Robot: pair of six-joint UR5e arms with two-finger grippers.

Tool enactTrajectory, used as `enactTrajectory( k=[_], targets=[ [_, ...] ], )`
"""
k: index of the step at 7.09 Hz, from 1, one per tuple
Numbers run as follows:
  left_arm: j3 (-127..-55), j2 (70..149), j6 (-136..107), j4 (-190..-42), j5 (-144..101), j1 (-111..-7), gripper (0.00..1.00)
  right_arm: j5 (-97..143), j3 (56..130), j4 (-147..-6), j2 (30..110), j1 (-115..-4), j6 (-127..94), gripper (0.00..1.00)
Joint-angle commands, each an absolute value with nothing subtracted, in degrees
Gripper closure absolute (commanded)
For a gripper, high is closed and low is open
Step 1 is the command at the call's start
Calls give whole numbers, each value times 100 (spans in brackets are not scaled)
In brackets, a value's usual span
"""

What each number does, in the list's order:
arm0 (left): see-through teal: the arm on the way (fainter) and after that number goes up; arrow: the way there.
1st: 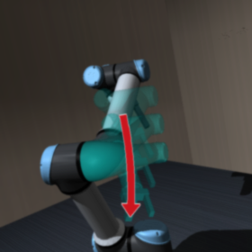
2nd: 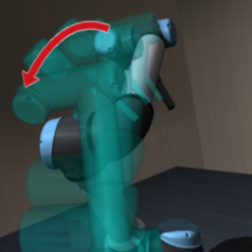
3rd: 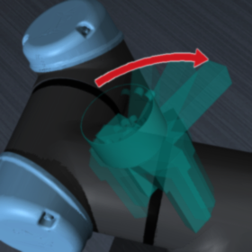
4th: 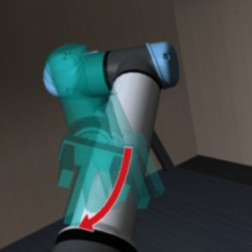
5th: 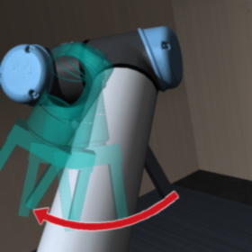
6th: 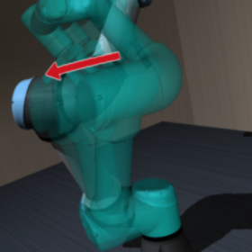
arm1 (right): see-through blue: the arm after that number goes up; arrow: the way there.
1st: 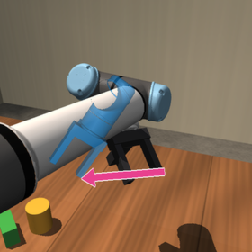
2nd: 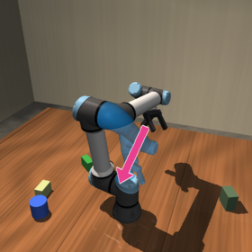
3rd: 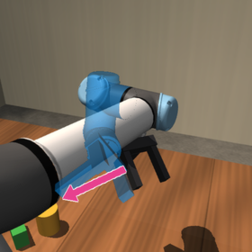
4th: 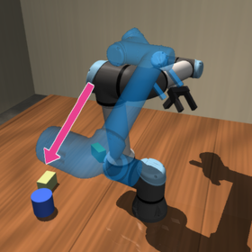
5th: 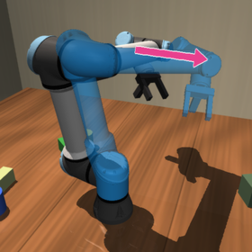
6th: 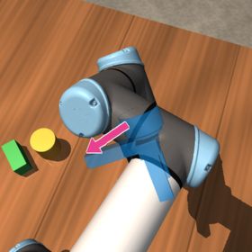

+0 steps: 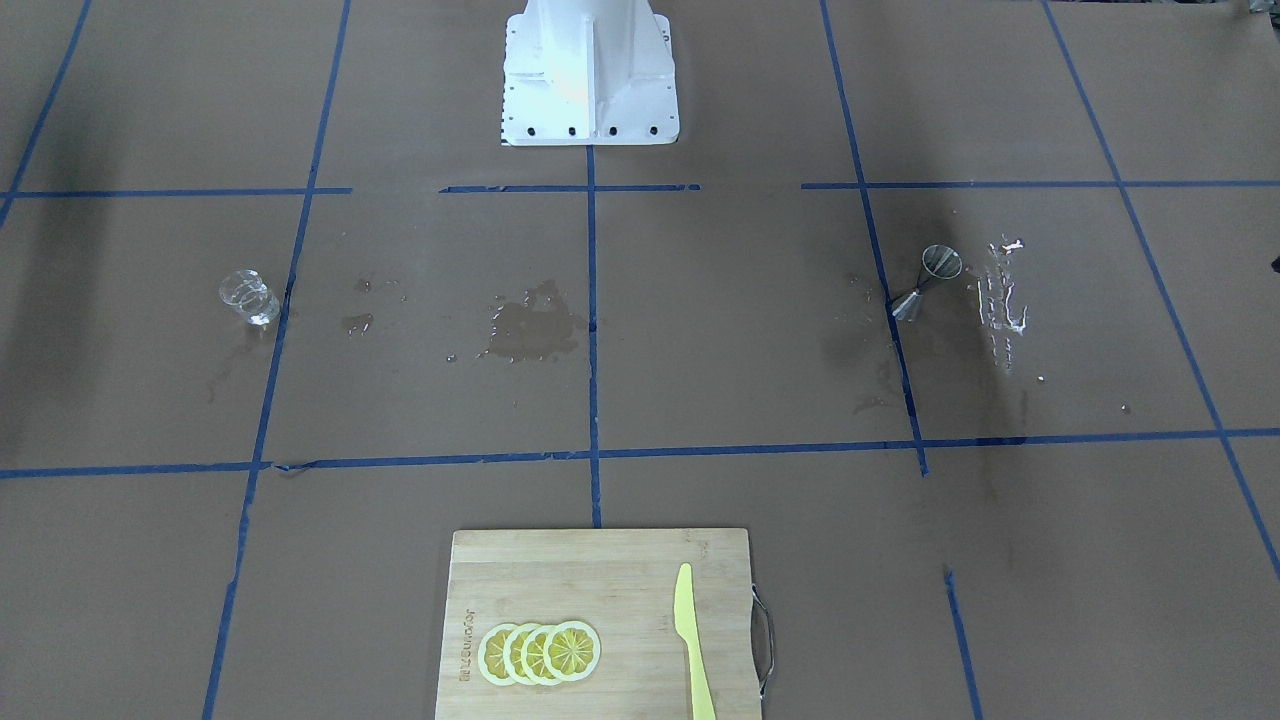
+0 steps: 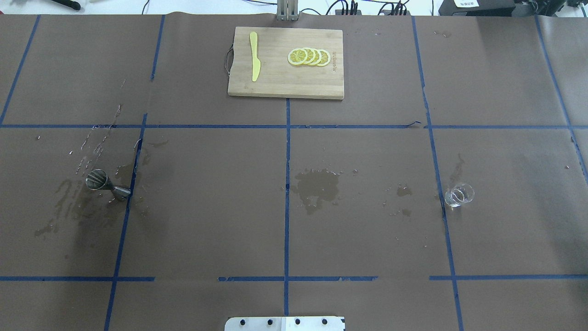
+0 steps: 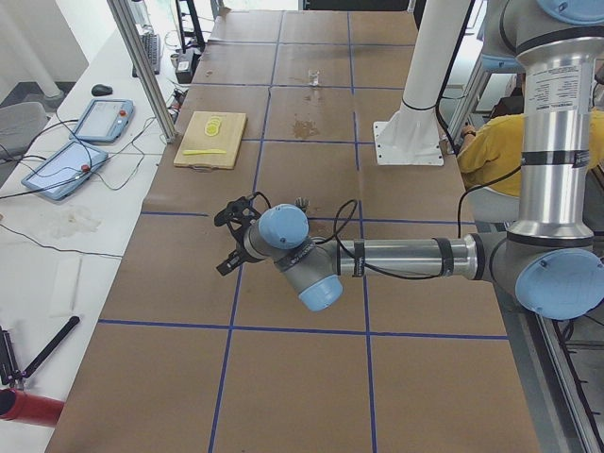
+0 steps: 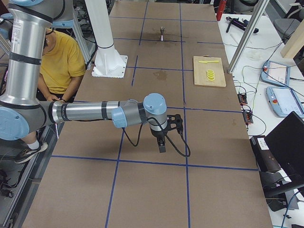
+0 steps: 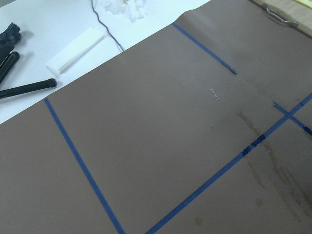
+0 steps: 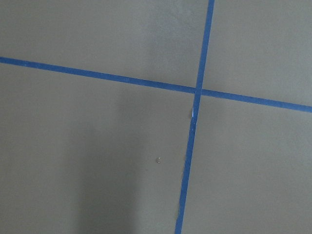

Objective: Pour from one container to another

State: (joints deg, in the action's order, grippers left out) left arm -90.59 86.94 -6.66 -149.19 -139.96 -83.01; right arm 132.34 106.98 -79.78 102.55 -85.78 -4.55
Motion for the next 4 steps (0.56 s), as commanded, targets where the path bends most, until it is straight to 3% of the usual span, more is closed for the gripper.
enactTrajectory(
  k=[1, 4],
  targets=[
    [-9315, 8658, -2224, -15815, -13172, -7396, 0, 13236, 10696, -7867, 10318, -8578, -492, 0],
    [-9938, 8631, -3845, -16295, -10957, -5744, 0, 13236, 10705, -7743, 10450, -8587, -501, 0]
  ],
)
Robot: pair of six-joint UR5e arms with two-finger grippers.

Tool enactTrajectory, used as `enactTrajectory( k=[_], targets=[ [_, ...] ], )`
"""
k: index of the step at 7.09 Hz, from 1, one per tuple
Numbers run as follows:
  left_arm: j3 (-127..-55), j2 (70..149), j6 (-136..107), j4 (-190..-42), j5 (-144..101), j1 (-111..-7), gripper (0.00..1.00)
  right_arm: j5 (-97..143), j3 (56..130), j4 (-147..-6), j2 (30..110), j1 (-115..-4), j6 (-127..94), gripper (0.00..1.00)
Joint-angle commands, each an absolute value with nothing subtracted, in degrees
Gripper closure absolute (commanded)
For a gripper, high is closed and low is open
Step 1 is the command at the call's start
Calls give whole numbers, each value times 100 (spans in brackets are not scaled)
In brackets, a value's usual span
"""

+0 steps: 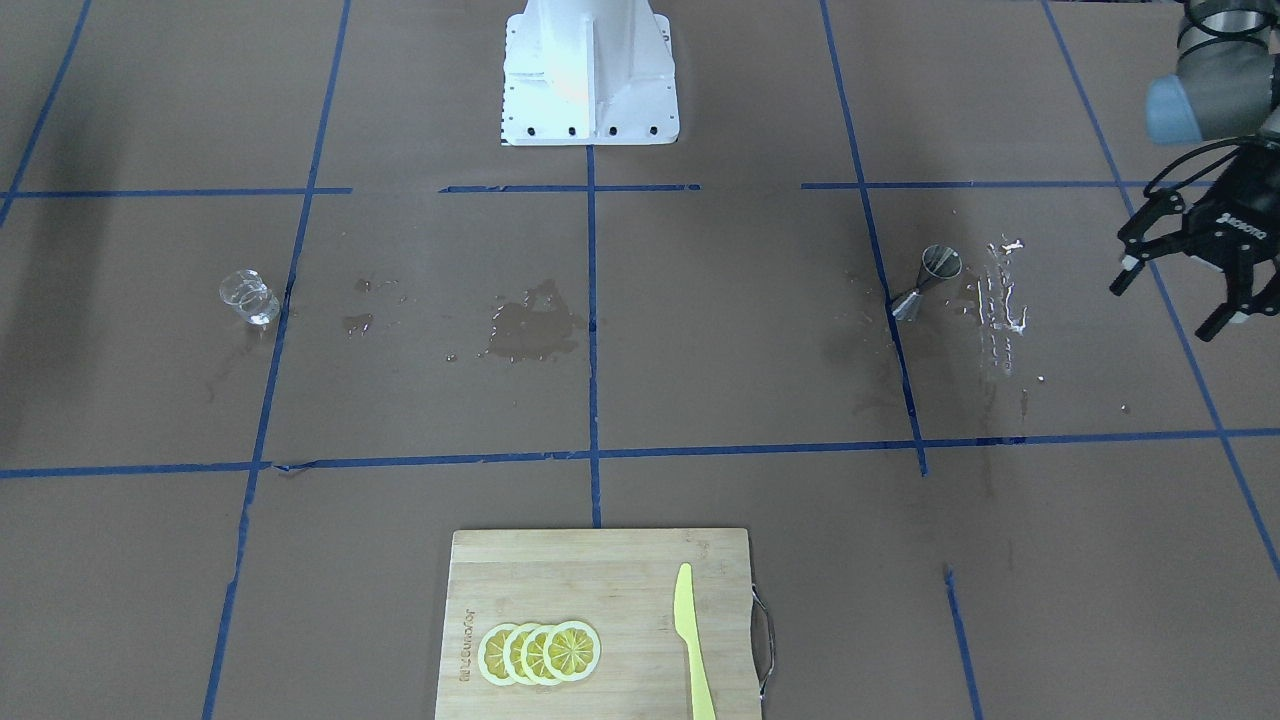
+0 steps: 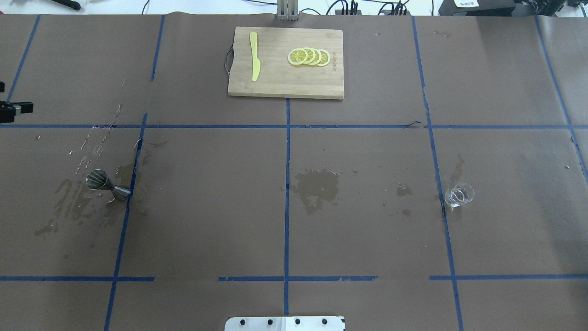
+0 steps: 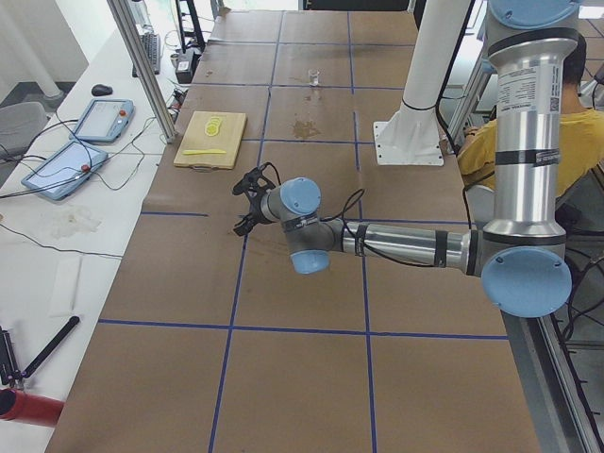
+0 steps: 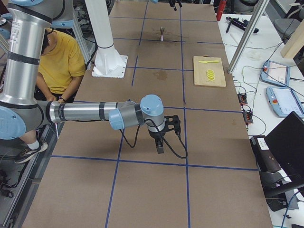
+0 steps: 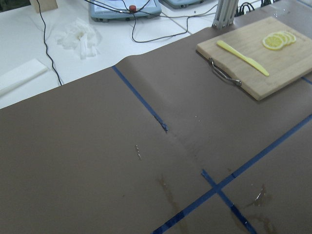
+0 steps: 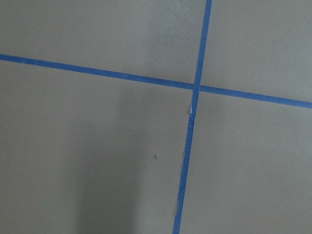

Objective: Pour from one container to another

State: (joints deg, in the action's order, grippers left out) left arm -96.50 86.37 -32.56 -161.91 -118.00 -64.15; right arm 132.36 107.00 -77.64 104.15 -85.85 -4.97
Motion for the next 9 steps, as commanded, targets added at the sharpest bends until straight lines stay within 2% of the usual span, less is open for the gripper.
enactTrajectory(
  k=[1, 5, 9],
  targets=[
    [-10288, 8553, -4302, -16330, -10142, -5148, 0, 13245, 10714, -7743, 10485, -8596, -492, 0],
    [-10433, 7920, -4746, -17068, -6662, -3125, 0, 13254, 10749, -7664, 10564, -8736, -501, 0],
    [-10170, 7910, -5263, -17068, -4688, -1708, 0, 13263, 10740, -7664, 10591, -8842, -501, 0]
  ],
)
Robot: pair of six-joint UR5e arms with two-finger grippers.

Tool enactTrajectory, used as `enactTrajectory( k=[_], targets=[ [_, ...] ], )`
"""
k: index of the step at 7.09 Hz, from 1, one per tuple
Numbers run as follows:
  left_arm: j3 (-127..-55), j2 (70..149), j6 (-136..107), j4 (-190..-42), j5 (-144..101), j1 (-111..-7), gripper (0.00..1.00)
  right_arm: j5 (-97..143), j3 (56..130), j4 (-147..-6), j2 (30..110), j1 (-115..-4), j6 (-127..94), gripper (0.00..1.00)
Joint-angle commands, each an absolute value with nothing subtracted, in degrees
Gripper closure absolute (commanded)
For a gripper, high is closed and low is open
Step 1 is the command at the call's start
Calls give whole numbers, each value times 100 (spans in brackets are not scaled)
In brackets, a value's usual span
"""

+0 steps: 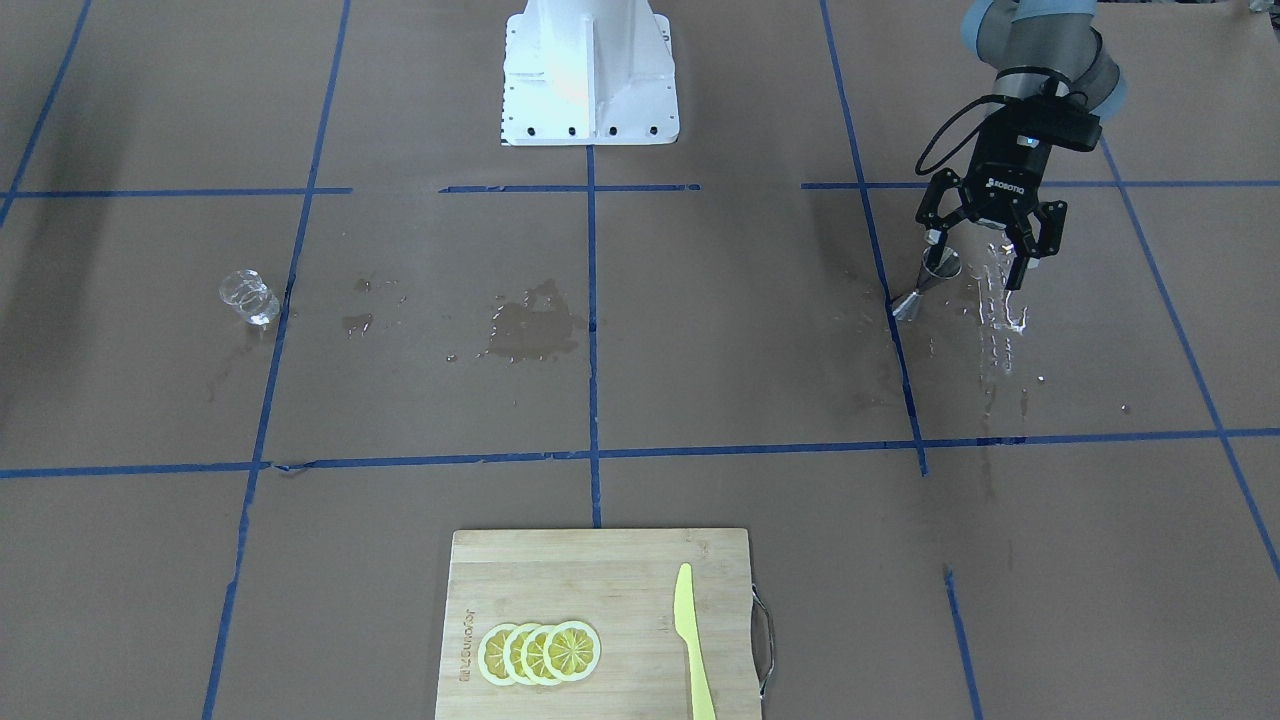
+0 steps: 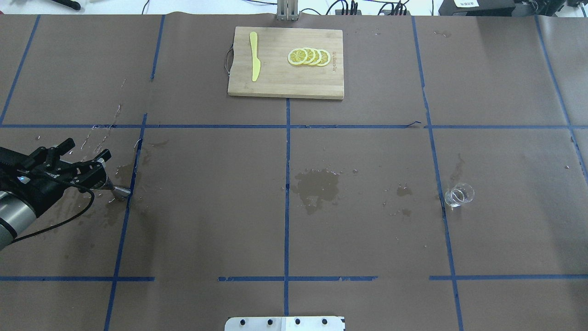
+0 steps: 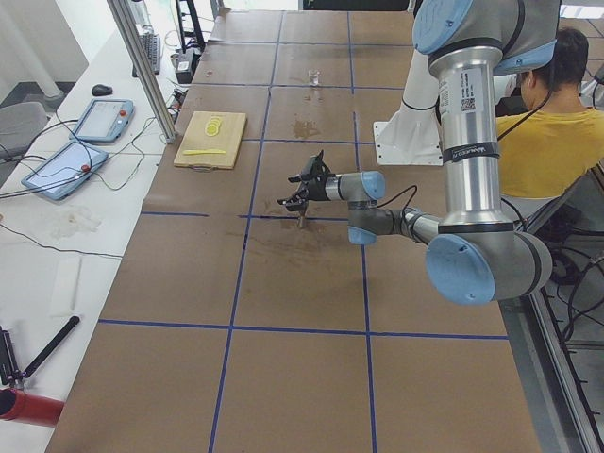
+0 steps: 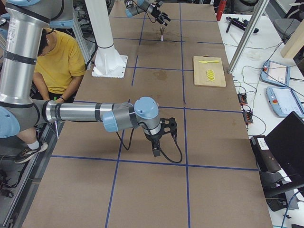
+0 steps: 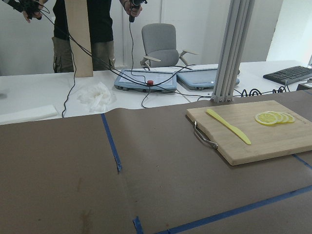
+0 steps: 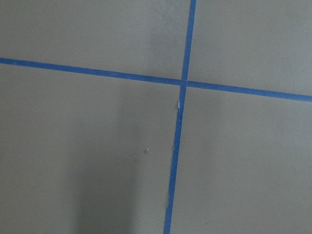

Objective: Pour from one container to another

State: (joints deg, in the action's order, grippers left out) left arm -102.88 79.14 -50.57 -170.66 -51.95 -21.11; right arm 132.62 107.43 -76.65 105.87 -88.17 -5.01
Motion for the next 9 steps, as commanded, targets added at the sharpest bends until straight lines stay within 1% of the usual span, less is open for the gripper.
enactTrajectory(
  k=[1, 8, 9],
  targets=[
    [-10021, 7936, -5308, -17086, -4424, -1461, 0, 13263, 10740, -7664, 10591, -8850, -501, 0],
    [-9273, 8252, -5800, -17095, -4008, -958, 1, 13263, 10740, -7664, 10617, -8894, -501, 0],
    [-9168, 8323, -5888, -17095, -4008, -941, 7, 13263, 10740, -7664, 10626, -8895, -501, 0]
  ],
)
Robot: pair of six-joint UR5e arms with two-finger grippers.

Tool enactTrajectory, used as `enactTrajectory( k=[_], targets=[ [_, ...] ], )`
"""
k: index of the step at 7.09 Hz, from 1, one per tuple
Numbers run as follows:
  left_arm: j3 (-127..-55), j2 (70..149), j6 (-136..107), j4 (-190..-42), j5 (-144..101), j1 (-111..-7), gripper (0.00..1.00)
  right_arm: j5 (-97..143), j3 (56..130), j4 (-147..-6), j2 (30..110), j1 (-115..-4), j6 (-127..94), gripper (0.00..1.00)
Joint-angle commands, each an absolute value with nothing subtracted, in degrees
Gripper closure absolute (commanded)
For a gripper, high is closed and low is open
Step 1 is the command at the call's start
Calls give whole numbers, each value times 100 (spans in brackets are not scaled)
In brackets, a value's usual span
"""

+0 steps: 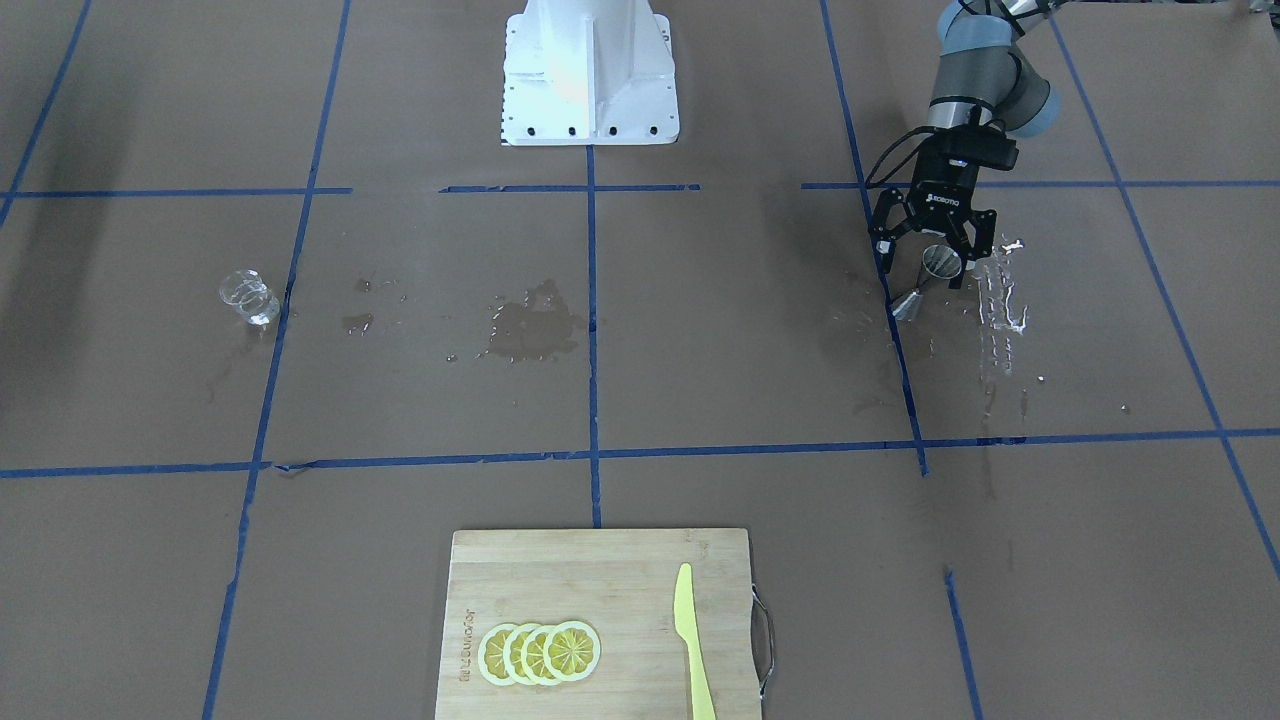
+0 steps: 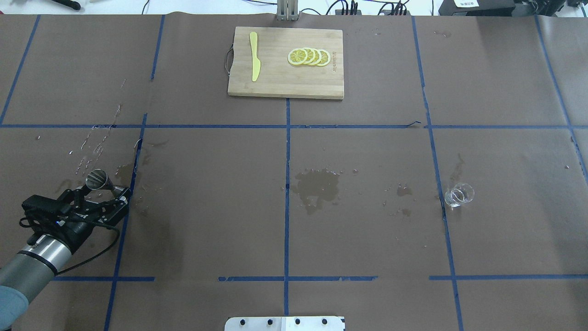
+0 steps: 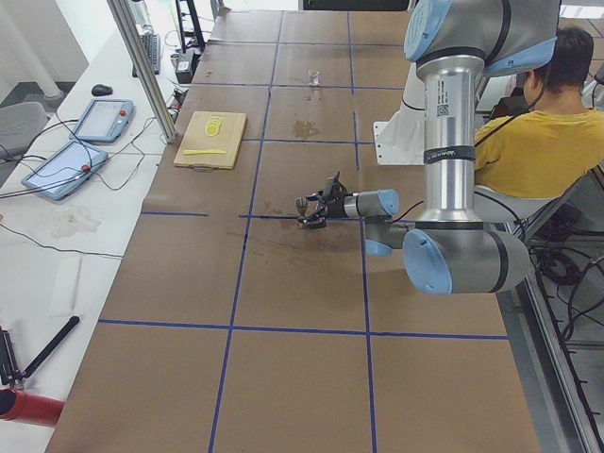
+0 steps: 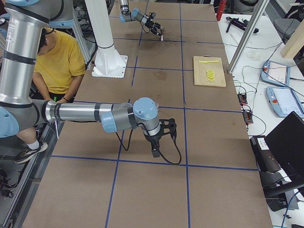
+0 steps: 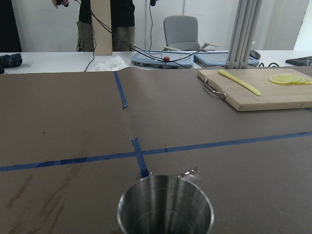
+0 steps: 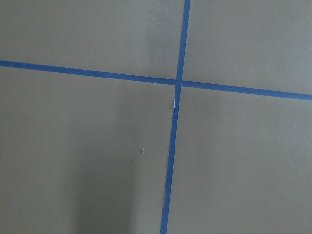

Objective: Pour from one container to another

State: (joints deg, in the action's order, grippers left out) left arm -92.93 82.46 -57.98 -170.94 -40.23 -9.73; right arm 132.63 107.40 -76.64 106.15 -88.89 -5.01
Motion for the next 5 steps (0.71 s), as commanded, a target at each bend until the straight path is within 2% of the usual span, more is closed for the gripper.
enactTrajectory(
  k=[1, 5],
  targets=[
    [-9115, 8358, -5984, -17095, -3999, -940, 11, 13263, 10732, -7664, 10626, -8895, -492, 0],
    [-9070, 8385, -5985, -17104, -3797, -940, 10, 13263, 10731, -7664, 10635, -8903, -492, 0]
  ],
)
